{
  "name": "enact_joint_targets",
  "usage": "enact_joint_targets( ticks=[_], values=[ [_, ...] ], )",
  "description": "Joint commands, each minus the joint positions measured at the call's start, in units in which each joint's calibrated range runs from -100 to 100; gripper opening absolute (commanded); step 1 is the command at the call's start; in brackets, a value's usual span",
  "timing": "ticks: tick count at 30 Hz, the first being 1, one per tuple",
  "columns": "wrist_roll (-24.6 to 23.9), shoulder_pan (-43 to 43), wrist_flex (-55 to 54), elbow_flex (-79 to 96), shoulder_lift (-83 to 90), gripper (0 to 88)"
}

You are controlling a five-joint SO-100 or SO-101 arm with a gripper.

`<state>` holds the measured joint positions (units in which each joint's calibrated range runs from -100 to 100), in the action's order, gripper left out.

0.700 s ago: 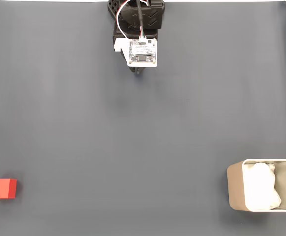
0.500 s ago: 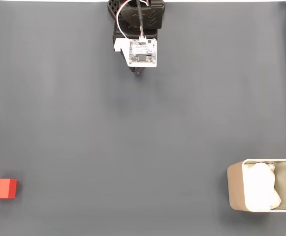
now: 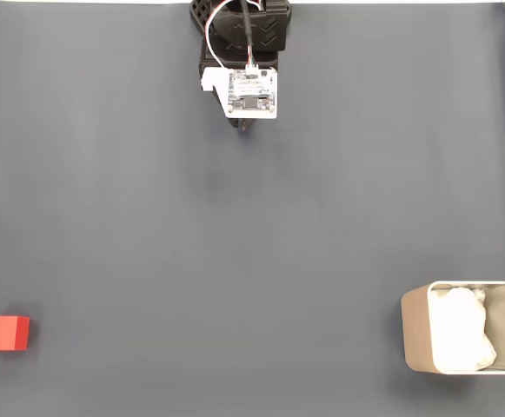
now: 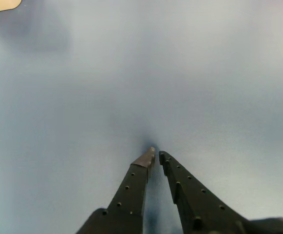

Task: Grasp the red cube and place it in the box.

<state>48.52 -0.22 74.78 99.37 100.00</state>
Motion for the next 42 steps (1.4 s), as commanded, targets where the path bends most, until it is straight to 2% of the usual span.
enact_joint_targets(
  ticks=[1,17,29,42],
  values=[
    [0.8,0.1,1.1,0.5,0.0,0.0],
    [0.4,0.0,1.0,0.5,0.0,0.0],
    [0.7,-0.2,-12.8,0.5,-0.1,0.0],
    [0.0,1.1,-21.4,-7.1,-4.2,0.0]
  ],
)
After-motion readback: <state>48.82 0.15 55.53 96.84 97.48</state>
